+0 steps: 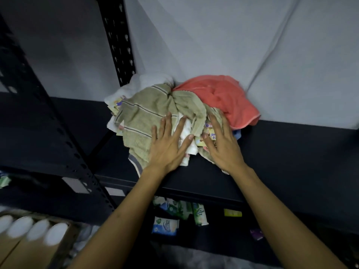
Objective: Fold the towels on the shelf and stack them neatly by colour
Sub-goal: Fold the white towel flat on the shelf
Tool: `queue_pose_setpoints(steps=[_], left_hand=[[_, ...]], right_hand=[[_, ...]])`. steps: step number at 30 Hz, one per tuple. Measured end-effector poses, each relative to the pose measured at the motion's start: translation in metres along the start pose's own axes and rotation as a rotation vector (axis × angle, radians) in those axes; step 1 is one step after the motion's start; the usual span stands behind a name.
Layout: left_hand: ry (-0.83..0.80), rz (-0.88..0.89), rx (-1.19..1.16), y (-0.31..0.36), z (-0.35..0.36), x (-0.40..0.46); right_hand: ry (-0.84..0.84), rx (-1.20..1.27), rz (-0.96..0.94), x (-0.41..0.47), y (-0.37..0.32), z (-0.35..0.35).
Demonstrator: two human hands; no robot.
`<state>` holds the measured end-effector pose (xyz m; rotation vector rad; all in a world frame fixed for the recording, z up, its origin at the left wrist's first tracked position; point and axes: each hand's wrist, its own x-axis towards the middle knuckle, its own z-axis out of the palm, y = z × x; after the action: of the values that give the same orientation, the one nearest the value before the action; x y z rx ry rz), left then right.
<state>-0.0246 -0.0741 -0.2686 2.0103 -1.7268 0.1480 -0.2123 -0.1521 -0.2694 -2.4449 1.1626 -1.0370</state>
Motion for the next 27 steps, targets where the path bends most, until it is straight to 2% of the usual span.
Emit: queue_pose_setpoints(steps=[4,9,14,18,22,24,27], left_hand=[[-0.017,-0.001,-0.036,0.001,-0.007,-0.005],[-0.192,0.035,0.087,-0.006,-0.015,-0.030],[-0.249,0.068,0.069,-0.007,-0.029,-0.053],[-0.212,0.074,-0.042,-0.008,-0.036,-0.063],[-0.143,0.036,-0.266,-0.004,-0.047,-0.067],[-0.145,0.002,-0.332,-0.006,-0.048,-0.063],[-0.151,-0.006,-0.433,-0.016,-0.041,-0.054]], right_hand=[[0.015,-0.015,0.003,-0.005,-0.006,-0.006],[-0.004,-0.012,0.061,-0.028,-0.017,-0.017],[-0.082,-0.026,0.117,-0.054,-0.016,-0.027],[-0.062,0.012,0.129,-0.065,-0.025,-0.033],[-0.063,-0.086,0.115,-0.074,-0.037,-0.036],[0.005,-0.166,0.097,-0.081,-0.044,-0.036],[0.205,-0.304,0.081,-0.090,-0.057,-0.027]])
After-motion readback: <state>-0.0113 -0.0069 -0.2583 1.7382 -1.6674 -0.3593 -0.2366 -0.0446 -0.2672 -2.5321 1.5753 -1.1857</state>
